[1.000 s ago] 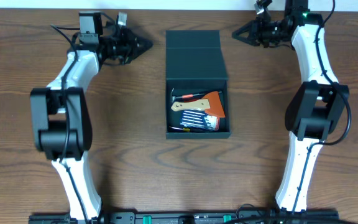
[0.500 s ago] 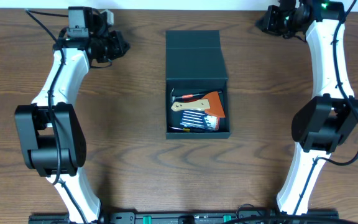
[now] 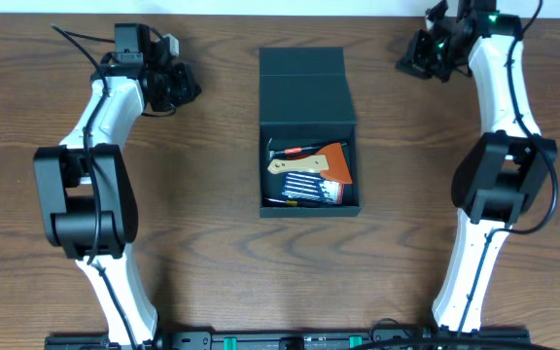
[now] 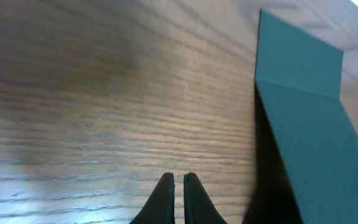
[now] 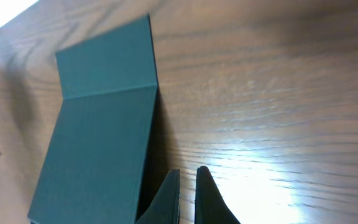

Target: Pack container

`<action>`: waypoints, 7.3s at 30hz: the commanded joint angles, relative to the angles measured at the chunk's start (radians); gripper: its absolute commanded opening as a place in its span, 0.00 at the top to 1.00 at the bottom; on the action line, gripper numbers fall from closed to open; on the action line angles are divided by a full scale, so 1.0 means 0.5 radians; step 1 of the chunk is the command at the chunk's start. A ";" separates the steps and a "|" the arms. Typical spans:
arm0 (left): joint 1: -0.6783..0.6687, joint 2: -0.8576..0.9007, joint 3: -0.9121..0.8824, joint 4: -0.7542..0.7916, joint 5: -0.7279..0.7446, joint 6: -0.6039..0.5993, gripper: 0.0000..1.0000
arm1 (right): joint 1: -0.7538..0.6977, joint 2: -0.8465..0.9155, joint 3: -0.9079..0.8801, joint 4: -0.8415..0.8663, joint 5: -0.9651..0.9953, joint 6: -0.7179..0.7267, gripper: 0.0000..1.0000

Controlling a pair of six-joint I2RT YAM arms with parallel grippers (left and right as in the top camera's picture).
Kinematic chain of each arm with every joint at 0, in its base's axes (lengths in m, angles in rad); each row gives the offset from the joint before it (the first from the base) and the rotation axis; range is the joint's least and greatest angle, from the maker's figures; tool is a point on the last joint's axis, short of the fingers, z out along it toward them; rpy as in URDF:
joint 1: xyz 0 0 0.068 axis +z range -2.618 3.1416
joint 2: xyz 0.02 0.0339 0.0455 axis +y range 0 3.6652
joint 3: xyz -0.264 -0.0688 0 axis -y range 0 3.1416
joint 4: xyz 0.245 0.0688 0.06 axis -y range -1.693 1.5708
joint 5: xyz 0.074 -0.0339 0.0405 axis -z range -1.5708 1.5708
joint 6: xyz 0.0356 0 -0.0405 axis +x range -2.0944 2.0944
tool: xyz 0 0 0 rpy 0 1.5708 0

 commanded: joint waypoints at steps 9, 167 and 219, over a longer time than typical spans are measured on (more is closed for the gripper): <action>-0.009 0.153 0.011 -0.006 0.321 -0.056 0.94 | 0.020 0.240 0.003 -0.044 -0.283 0.063 0.99; -0.353 -0.077 0.326 -0.028 0.877 -0.188 0.94 | 0.060 0.387 0.004 -0.288 -0.906 -0.420 0.99; -0.446 -0.721 0.326 -1.212 -0.465 0.316 0.93 | 0.128 0.314 0.019 -0.767 -0.398 -0.798 0.99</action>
